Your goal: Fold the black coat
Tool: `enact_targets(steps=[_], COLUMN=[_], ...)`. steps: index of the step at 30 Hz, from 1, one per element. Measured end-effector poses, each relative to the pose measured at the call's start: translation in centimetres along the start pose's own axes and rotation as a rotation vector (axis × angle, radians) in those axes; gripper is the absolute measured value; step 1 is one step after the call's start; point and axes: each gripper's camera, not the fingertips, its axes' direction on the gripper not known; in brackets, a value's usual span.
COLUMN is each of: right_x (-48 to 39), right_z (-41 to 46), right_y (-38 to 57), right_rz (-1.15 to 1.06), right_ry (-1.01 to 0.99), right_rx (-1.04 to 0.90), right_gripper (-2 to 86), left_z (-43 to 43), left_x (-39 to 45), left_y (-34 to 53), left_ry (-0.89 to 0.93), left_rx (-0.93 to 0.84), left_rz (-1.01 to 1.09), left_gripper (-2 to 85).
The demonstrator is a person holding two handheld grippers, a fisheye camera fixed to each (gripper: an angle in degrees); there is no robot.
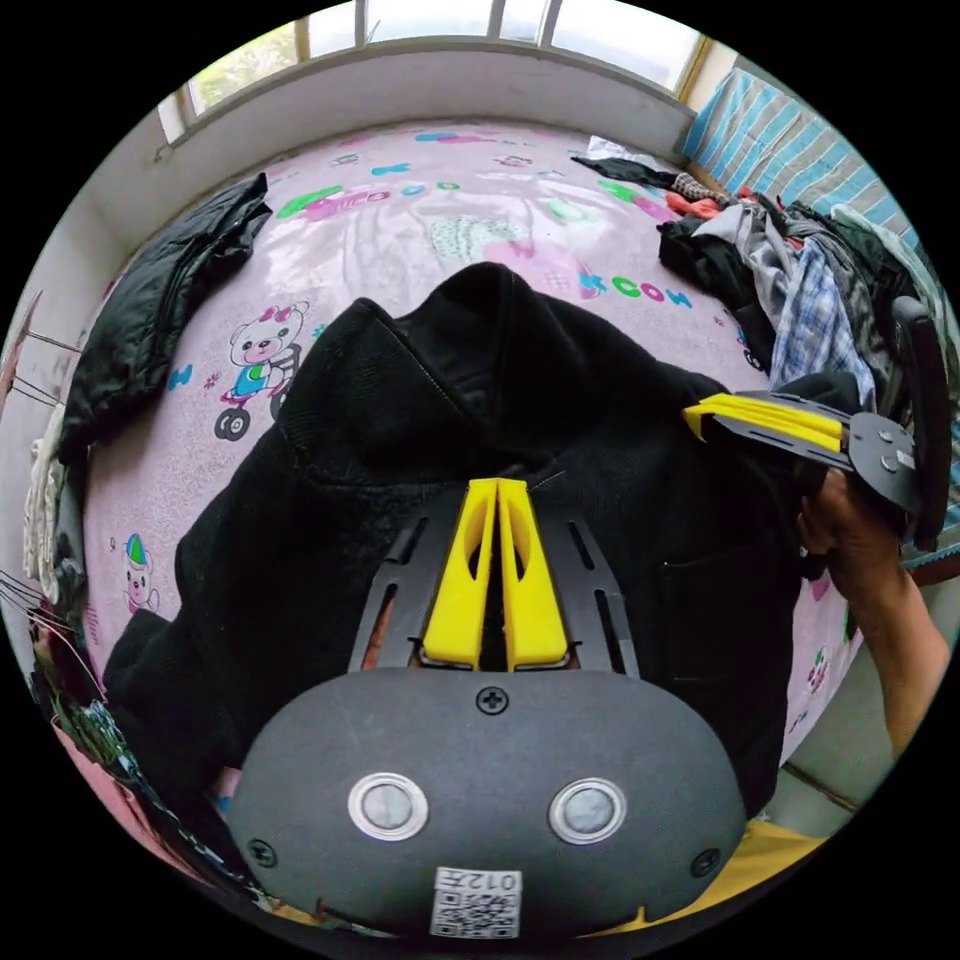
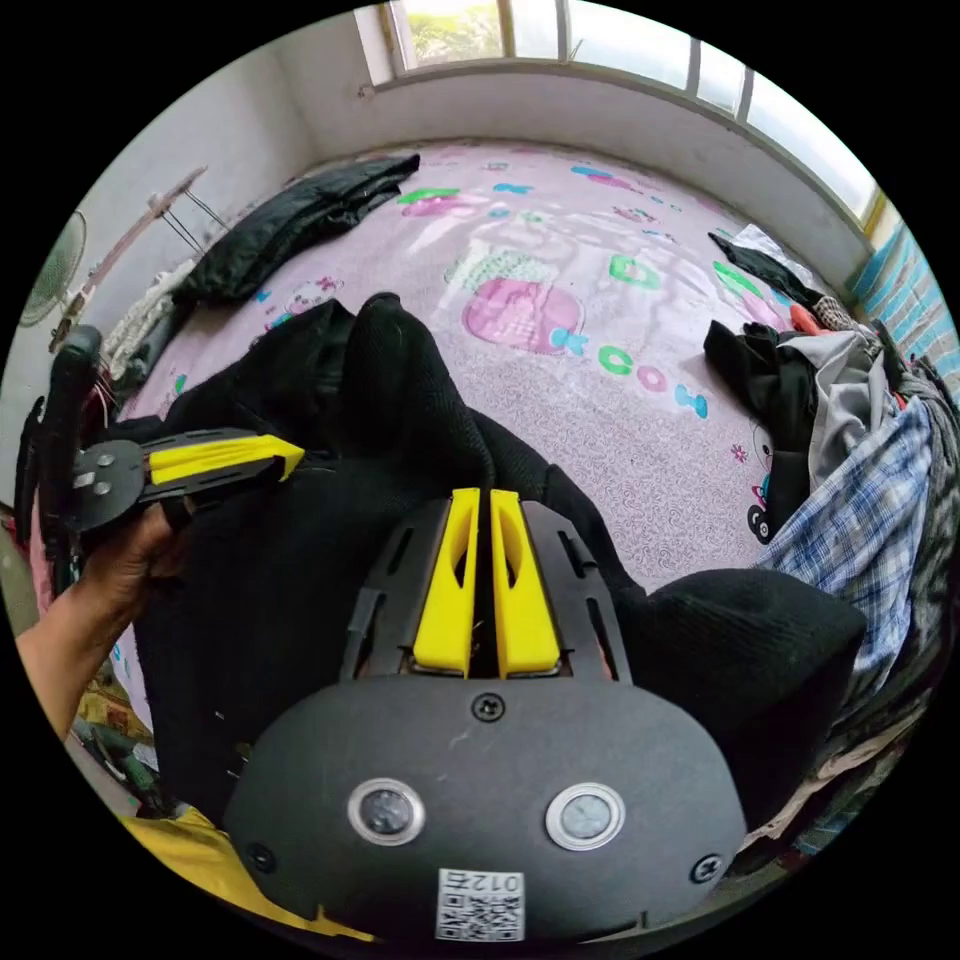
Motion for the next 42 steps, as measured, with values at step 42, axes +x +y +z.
enact_targets(steps=[42], right_x=[5.0], right_z=[-11.0], right_y=[32.0], right_rz=[-0.009], right_ry=[-0.321], right_rx=[-0.098], right_gripper=[0.4], left_z=[3.4], left_x=[5.9], left_y=[16.2], left_ry=[0.276], left_rx=[-0.186], left_rz=[-0.109], left_gripper=[-0.1])
